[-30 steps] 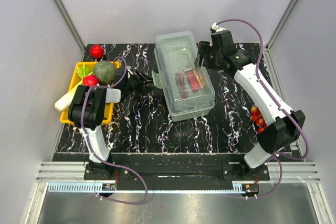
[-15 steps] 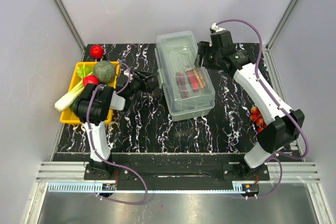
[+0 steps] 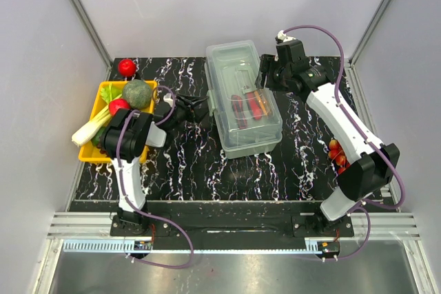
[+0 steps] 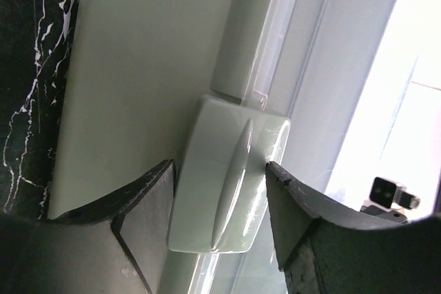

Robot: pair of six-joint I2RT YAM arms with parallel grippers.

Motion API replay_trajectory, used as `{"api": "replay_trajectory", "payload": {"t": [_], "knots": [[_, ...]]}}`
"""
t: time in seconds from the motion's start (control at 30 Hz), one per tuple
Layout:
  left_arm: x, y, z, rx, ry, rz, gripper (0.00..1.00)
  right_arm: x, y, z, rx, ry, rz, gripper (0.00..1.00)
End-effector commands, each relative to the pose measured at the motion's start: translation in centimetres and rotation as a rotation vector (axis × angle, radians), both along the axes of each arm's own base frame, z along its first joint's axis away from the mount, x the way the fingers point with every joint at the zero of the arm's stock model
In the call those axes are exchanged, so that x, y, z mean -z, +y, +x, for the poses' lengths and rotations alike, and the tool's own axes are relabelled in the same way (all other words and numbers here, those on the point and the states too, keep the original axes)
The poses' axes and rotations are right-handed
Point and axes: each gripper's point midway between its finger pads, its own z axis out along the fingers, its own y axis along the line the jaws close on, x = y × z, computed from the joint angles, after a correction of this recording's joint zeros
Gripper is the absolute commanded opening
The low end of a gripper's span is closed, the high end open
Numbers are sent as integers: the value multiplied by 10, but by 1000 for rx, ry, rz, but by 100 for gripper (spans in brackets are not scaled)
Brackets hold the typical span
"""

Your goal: Pack the tool kit

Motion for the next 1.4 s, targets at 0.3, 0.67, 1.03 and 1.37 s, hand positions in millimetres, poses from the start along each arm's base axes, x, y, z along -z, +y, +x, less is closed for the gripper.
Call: {"api": "replay_trajectory", "payload": {"t": [0.3, 0.67, 1.03, 1.37], "knots": [[33, -7, -17, 75, 89, 254, 58, -8, 6, 1, -5, -24, 27, 71], [44, -4, -16, 122, 100, 440, 57, -4, 5, 2, -1, -14, 21, 71], [64, 42, -16, 101, 258, 850, 57, 1, 0, 2, 15, -9, -5, 71], [37, 49, 1, 171, 238, 986, 57, 7, 4, -3, -20, 17, -7, 71]]}}
